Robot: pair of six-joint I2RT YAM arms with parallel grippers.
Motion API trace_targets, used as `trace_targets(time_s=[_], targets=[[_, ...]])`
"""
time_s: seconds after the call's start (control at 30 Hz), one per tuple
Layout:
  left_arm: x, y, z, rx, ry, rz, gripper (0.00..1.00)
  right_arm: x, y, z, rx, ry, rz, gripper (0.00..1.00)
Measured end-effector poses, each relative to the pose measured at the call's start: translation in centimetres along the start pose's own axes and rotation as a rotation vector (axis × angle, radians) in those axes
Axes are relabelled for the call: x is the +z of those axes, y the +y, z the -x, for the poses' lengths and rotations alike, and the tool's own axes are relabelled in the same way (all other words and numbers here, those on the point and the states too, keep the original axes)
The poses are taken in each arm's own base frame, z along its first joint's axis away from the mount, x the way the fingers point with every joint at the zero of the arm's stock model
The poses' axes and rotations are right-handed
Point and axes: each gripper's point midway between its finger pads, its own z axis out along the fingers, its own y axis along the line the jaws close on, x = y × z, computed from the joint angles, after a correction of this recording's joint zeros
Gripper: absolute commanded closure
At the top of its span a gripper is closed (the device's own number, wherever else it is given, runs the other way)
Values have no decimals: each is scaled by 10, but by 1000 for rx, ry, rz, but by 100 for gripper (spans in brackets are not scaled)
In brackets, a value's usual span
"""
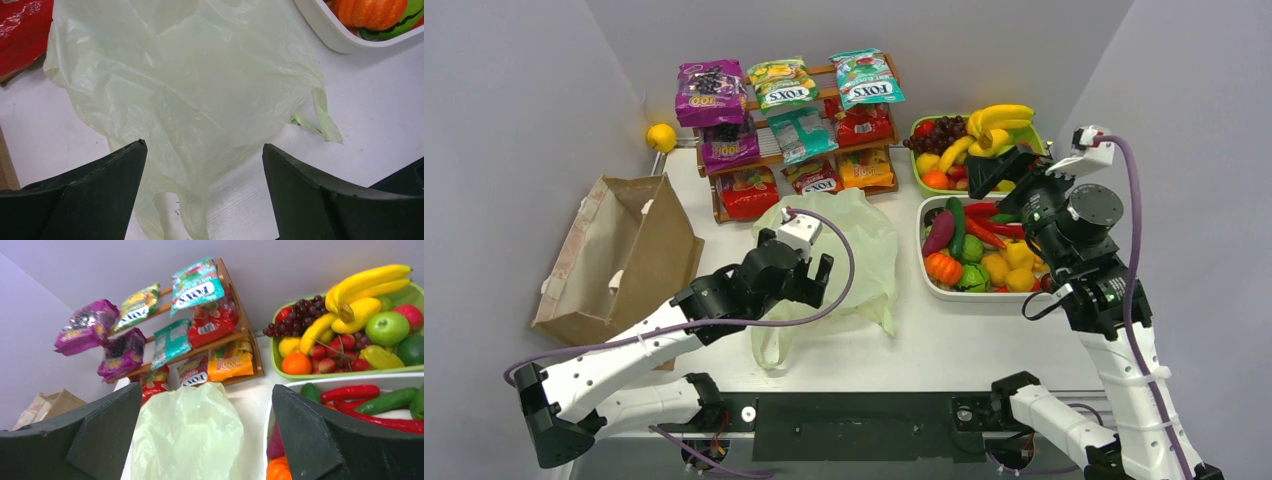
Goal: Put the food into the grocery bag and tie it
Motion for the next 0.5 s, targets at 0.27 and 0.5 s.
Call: trace_targets(time_s=[0.27, 0.5], targets=[[8, 14, 5, -6, -5, 109, 15, 12, -18, -32, 1, 87, -70, 0], [6, 26, 10, -61, -28, 158, 15, 27, -20, -45, 52, 125, -95, 1]])
